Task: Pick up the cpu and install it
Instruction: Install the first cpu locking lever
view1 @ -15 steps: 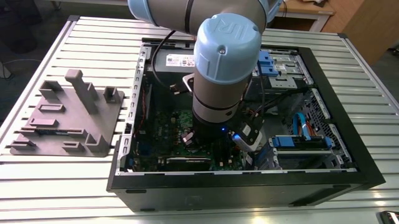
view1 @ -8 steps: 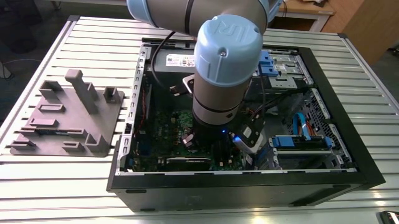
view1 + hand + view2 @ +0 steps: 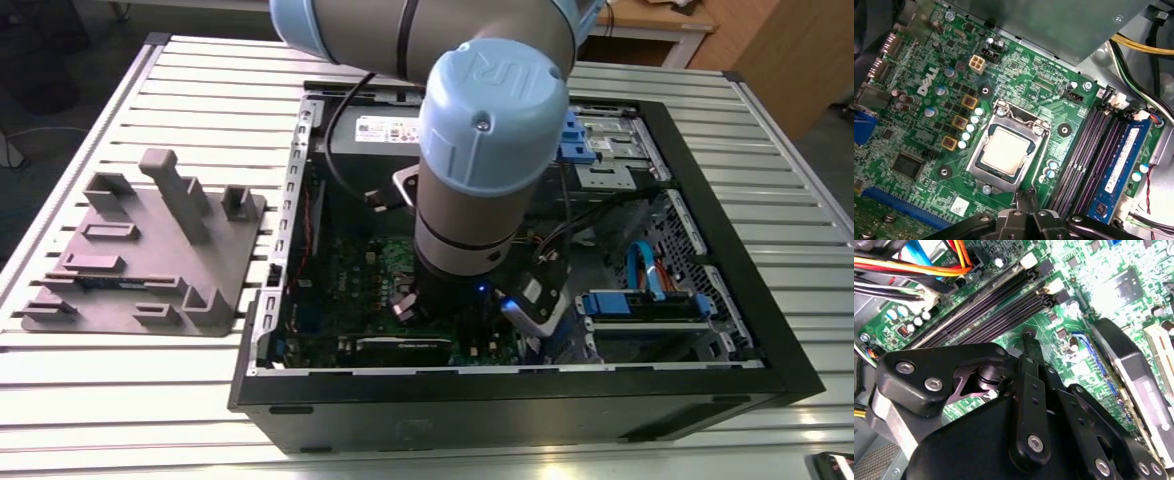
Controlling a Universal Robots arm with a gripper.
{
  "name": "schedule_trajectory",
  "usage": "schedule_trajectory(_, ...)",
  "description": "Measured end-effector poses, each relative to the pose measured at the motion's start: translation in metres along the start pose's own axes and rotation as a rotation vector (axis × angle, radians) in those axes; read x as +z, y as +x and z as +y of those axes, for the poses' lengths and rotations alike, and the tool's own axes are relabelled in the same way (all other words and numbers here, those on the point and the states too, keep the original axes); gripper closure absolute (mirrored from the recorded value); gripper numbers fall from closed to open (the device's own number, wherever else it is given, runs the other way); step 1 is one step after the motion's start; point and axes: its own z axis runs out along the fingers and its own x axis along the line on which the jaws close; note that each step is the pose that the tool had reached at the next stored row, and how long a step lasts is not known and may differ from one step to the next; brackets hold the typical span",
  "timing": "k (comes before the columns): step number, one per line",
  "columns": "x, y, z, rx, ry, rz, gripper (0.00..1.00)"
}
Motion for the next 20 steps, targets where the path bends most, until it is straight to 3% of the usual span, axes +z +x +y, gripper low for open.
schedule_trajectory(6,0.0001,-0.0050,-0.0026,0.000,0.0003,0.0001,0.90)
schedule_trajectory(12,0.0000,-0.0053,-0.0026,0.000,-0.0001,0.0003,0.90)
schedule_trajectory(20,-0.0106,-0.0059,-0.0020,0.001,-0.0070,0.0147,0.90)
